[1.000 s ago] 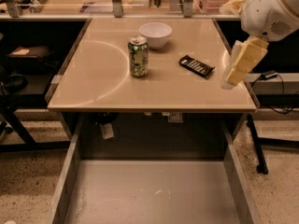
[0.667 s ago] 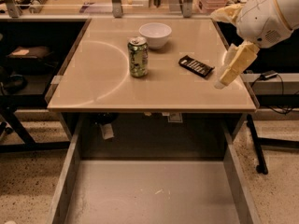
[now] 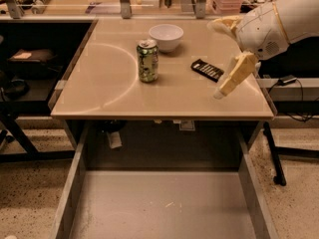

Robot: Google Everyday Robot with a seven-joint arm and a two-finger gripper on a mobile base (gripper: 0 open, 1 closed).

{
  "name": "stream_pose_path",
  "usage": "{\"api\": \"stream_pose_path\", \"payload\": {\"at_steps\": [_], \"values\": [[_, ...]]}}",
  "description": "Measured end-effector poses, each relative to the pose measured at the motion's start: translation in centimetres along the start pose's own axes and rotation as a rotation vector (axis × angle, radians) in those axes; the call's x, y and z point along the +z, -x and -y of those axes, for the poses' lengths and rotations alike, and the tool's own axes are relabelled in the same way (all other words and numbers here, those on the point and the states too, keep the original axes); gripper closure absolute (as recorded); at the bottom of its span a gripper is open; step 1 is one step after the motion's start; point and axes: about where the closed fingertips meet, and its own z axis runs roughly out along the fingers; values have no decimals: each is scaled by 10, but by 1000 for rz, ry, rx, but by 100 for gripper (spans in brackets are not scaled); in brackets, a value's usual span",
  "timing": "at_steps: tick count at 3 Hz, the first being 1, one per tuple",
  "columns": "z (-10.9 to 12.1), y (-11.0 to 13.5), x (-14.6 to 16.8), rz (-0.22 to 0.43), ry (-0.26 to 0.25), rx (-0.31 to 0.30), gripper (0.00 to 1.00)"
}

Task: Place green can into top drawer

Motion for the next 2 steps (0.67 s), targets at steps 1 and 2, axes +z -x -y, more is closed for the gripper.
{"api": "stream_pose_path", "payload": {"at_steps": [1,2], "values": [[-2,-4,19,5,5,-3,0],[-6,-11,42,32,15,10,0]]}}
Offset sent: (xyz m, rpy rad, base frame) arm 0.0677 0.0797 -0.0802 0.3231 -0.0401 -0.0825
